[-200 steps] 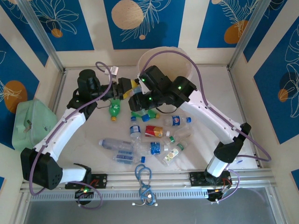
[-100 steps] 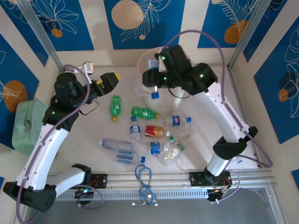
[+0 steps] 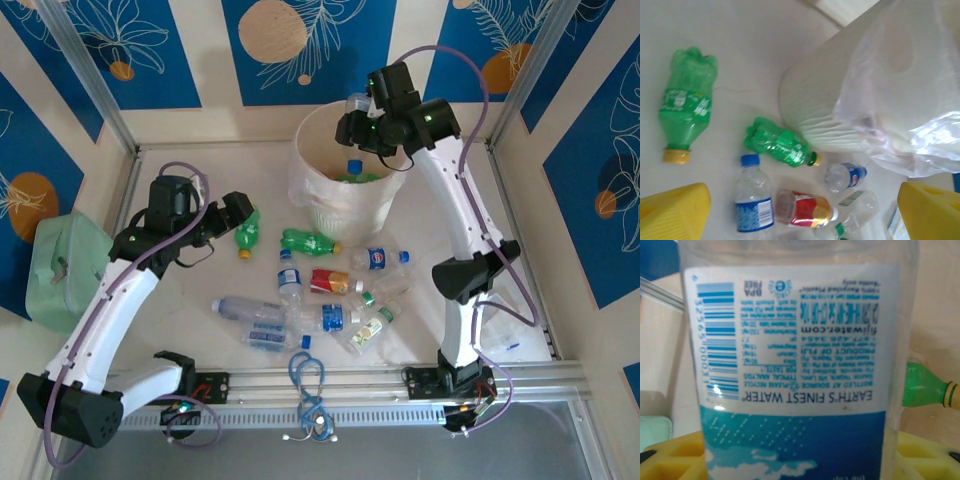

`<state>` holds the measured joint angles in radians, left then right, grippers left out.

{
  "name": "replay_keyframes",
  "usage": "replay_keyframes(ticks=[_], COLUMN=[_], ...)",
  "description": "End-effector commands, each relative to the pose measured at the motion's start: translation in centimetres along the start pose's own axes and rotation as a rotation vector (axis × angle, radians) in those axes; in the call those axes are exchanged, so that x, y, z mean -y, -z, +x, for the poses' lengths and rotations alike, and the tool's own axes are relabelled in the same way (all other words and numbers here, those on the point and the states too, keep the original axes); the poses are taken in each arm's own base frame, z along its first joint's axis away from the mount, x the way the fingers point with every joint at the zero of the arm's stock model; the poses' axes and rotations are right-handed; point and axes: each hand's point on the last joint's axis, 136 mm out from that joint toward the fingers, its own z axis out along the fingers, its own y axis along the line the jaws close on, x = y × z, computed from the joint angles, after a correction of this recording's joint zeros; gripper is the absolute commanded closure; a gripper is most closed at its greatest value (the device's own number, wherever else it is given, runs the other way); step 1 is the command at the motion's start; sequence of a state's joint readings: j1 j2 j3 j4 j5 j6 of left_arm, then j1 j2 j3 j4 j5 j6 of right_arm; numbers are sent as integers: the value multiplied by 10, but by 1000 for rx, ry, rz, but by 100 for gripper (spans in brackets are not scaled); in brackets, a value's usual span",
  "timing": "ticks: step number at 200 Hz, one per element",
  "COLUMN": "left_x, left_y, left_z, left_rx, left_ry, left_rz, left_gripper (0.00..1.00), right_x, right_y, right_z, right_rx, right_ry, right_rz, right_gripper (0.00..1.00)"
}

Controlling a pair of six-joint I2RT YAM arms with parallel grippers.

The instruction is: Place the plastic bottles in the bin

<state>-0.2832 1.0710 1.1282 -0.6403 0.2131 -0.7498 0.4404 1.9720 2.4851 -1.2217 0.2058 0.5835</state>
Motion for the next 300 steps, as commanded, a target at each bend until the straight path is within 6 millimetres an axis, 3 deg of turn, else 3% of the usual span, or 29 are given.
replay_keyframes(ticks=[1,25,78,105,147,183,221,259,300], left_x=[-15,-18,-26,-35,-55,-72,-93,-115,-136], left_y=[5,4,-3,-7,-28,-59,-90,-109,-120], left_z=[5,4,4,2,0,2,15,42,63], left_rx=[1,5,0,3,-28,-92,-169,-240,-288], left_ry=[6,5,4,-10,-60,-114,-121,-105,-110], left_rz=[-52,-62,-90,-123,-205,-266,-306,-314,-341], left_gripper=[5,5,5,5,8,13,22,38,40], right_x=[8,22,39,30,2,-30,-61,-59,-44], right_y=[-4,-14,-19,-5,33,69,100,106,98], right_z=[-1,-5,-5,-10,-8,19,66,113,137], right_rx=[-33,-44,-57,-35,14,36,38,-15,-57], right_ry=[-46,-59,-75,-71,-29,56,135,99,60], right_rz=[-23,9,53,26,-42,-100,-178,-233,-220], right_gripper=[41,40,22,21,21,21,21,21,21])
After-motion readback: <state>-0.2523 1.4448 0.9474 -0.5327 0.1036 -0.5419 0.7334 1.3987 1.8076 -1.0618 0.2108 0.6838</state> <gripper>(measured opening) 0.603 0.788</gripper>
